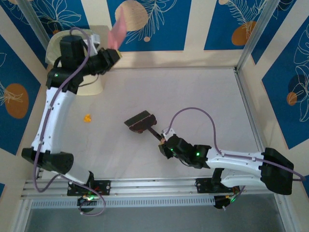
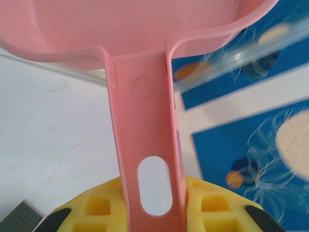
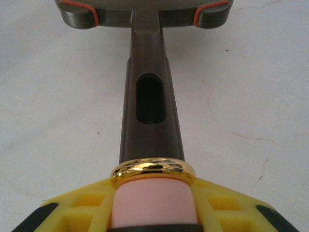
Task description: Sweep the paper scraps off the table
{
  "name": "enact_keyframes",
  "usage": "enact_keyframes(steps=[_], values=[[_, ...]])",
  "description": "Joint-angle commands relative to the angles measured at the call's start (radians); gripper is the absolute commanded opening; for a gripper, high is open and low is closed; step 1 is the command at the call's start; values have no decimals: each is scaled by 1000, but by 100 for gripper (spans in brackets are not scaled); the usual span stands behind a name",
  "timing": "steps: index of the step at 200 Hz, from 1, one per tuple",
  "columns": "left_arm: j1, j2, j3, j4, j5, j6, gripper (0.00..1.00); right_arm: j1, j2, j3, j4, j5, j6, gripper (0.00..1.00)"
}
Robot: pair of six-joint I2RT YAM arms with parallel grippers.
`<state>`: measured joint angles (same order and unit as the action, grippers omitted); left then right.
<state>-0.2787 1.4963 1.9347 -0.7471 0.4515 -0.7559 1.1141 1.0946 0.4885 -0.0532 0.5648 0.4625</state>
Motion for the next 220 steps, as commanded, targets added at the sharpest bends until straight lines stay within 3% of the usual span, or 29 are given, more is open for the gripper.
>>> enact_keyframes(steps=[1,65,101,122,141,175,220], values=[[-83,-99,-73,-222,-191,235,0,-3,-25,-5,32,-10,31,0],[-149,-459,-574,-289,-432,387,0,3,-34,-35,78,-45,37,0],[-149,-611,-745,-274,-499,447,0,58,-11,0,72,-31,-4,0],[-148,-677,-810,-242,-598,469,0,89,21,60,66,-54,-25,0],[-147,-694,-847,-230,-666,478,0,94,89,143,57,-87,-15,0],[-135,-734,-939,-170,-689,481,0,95,289,361,40,-113,-69,0],[2,-738,-963,-175,-696,472,0,72,573,632,38,-154,-118,0]])
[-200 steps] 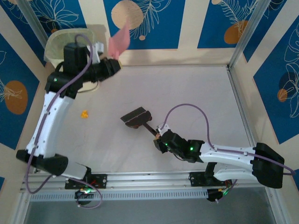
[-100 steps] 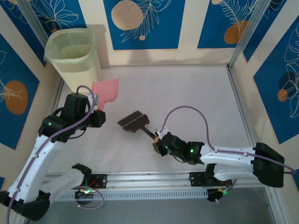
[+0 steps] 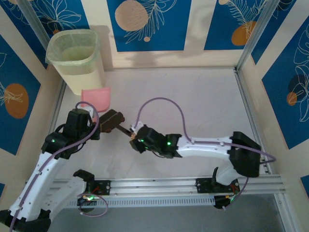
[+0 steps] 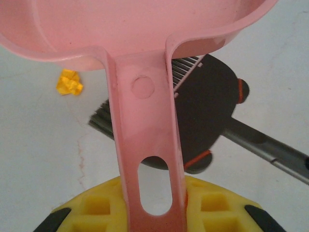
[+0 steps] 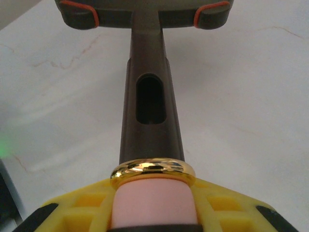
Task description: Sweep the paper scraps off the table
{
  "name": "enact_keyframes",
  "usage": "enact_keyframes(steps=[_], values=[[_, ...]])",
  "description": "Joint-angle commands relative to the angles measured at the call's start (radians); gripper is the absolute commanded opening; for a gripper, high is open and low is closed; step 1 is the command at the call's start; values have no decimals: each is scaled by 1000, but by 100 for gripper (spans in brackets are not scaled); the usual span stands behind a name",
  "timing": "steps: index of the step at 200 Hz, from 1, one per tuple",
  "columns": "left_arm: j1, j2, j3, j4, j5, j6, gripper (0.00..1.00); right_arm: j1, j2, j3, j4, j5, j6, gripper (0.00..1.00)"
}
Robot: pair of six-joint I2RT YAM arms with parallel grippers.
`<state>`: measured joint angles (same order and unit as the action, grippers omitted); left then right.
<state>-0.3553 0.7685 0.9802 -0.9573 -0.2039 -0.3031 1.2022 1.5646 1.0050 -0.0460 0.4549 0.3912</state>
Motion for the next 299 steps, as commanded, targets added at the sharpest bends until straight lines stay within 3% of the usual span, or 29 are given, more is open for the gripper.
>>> enact_keyframes(steps=[1,29,58,94,141,214,299], values=[[84,-11,-8,35,-41,18,0,-17,108,120,31,-46,-47,0],[207,-18,-16,42,4,9,0,-28,248,253,57,-68,-79,0],[274,-16,-21,40,2,6,0,-44,398,414,46,-94,-109,0],[305,2,-25,39,14,7,0,-72,563,629,-27,-124,-121,0],[308,4,-28,40,18,9,0,-67,695,777,-108,-76,-172,0],[309,9,-31,39,31,8,0,-77,623,590,-137,28,-146,0],[296,-13,-34,43,57,12,0,-144,291,131,-256,103,180,0]])
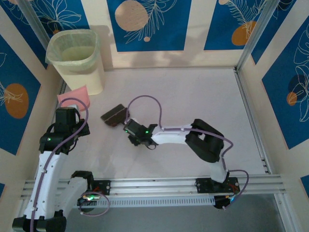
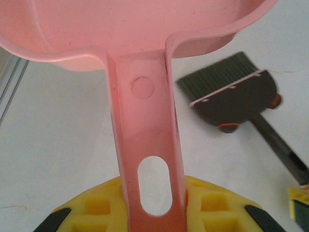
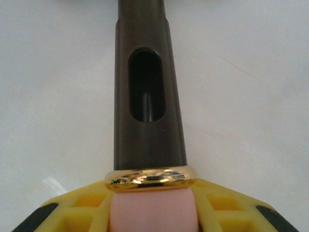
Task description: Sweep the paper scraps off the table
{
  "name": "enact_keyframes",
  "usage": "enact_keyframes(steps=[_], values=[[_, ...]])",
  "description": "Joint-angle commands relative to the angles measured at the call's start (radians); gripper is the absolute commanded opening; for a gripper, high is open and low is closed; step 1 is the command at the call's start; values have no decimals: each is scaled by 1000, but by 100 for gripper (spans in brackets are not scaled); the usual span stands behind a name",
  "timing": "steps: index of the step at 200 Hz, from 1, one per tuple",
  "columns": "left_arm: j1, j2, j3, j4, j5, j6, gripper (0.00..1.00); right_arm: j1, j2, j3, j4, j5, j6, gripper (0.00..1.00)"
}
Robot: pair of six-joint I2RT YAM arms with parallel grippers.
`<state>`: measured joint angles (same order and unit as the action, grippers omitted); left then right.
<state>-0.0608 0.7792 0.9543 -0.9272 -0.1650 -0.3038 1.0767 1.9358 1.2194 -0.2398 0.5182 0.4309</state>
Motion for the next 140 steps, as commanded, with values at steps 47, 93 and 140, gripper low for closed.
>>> enact_keyframes(steps=[47,93,140], values=[[-16,-39,-8,13,43,19,0,-63,-295,-252,-127,17,245,0],[-36,-64,-11,17,60,23,0,-147,-573,-429,-170,-58,276,0],[-72,-61,-21,38,132,37,0,-322,-861,-541,-233,-236,273,0]])
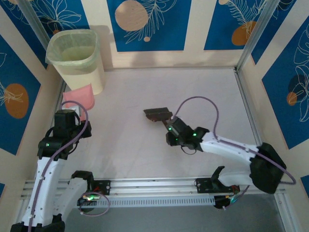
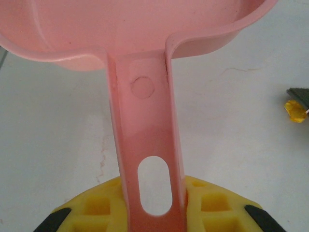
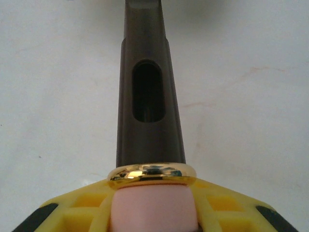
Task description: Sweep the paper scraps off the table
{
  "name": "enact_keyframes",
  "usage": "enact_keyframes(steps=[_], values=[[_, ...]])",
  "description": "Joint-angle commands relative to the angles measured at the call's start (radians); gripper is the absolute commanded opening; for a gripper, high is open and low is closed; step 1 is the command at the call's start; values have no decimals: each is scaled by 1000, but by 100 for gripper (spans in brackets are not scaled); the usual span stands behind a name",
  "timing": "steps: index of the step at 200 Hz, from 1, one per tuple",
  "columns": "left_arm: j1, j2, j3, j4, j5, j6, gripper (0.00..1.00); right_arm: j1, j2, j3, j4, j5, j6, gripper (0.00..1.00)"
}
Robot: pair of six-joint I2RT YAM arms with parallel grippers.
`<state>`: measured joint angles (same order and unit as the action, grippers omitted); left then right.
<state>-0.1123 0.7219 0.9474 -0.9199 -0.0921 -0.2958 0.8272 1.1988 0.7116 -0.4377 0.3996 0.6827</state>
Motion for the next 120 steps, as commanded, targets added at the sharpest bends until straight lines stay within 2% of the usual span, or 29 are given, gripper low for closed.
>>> enact_keyframes(steps=[1,28,51,72,96,120], values=[[-21,-4,-14,31,59,29,0,-77,-129,-34,-36,-120,22,0],[-58,-3,-15,37,84,39,0,-169,-250,-72,-46,-192,39,0],[-105,16,-9,46,137,49,0,-240,-287,-65,-87,-241,52,0],[-163,84,33,-9,61,40,0,-307,-265,-21,-151,-306,45,0],[-259,148,82,-60,36,4,0,-371,-220,39,-211,-353,25,0],[-410,203,130,-97,1,-59,0,-402,-191,84,-239,-364,19,0]])
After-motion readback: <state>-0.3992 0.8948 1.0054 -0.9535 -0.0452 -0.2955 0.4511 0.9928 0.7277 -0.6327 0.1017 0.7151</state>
